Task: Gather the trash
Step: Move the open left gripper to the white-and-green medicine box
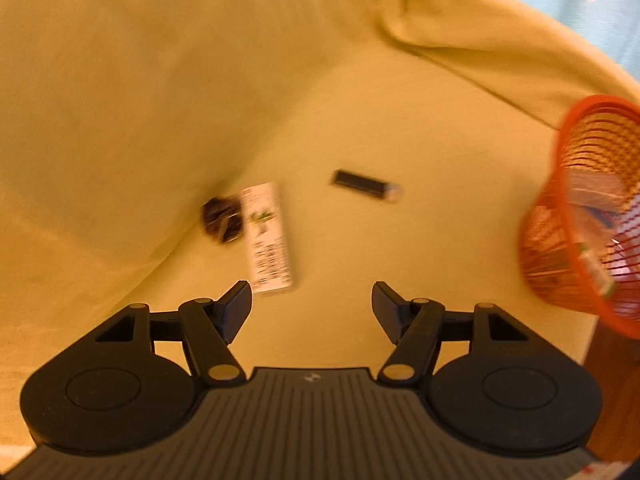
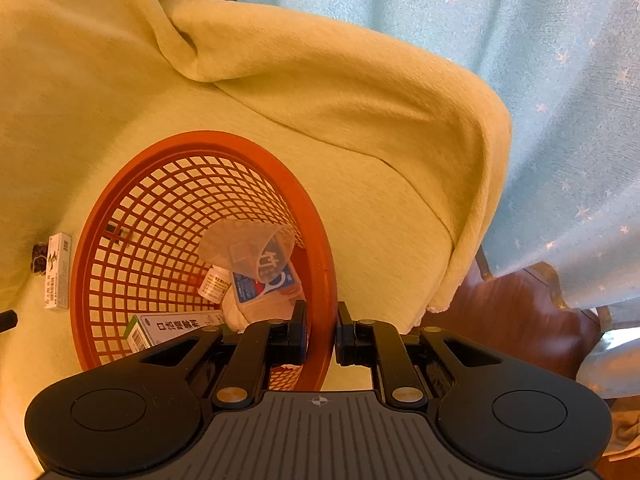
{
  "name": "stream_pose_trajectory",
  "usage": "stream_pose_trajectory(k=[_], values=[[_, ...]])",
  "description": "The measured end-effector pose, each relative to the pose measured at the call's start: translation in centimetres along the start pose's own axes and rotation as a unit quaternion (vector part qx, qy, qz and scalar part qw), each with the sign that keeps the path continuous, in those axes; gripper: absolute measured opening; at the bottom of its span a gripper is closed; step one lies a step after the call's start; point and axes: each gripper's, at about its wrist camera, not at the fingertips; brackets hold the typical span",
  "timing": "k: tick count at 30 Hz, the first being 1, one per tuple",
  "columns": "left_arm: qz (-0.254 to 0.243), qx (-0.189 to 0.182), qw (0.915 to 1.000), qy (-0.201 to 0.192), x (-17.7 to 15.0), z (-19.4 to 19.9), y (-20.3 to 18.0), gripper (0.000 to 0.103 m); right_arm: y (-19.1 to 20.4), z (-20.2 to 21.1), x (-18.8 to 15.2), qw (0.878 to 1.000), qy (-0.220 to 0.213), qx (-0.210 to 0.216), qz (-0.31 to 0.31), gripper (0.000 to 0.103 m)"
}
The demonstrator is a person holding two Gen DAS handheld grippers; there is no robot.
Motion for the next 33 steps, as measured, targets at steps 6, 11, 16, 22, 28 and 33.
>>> stream_pose_trajectory(k=[6,11,16,22,28,33], values=[[0.02,0.013,0.9997,0.003,-0.6,-2.7,3.4,0.063,0.1,0.0,0.2,1.0,0.005,-0.011,-0.006,0.009],[0.021,0.018,0.9996,0.007,-0.3,-5.5,4.8,0.062,0.4,0.1,0.3,1.0,0.005,-0.018,-0.009,0.009],[0.018,0.013,0.9997,0.012,0.1,-7.8,5.4,0.062,0.4,-0.1,0.5,1.0,0.007,-0.025,-0.014,0.009],[0.019,0.003,0.9997,0.012,1.0,-9.9,5.5,0.062,0.4,-0.2,0.6,0.999,0.006,-0.033,-0.019,0.009],[0.017,0.005,0.9997,0.016,2.1,-12.5,5.6,0.059,0.3,-0.3,0.7,0.999,0.006,-0.037,-0.019,0.009],[0.018,0.013,0.9994,0.027,3.1,-14.8,5.8,0.049,0.2,-0.4,0.6,0.999,0.006,-0.039,-0.021,0.009]])
Point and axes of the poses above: each gripper's, at about its wrist camera, not at the fingertips, and z roughly against the way its jaws point, y to its left, x to its top, and after that the axes turned 9 degrees about -x, right-handed
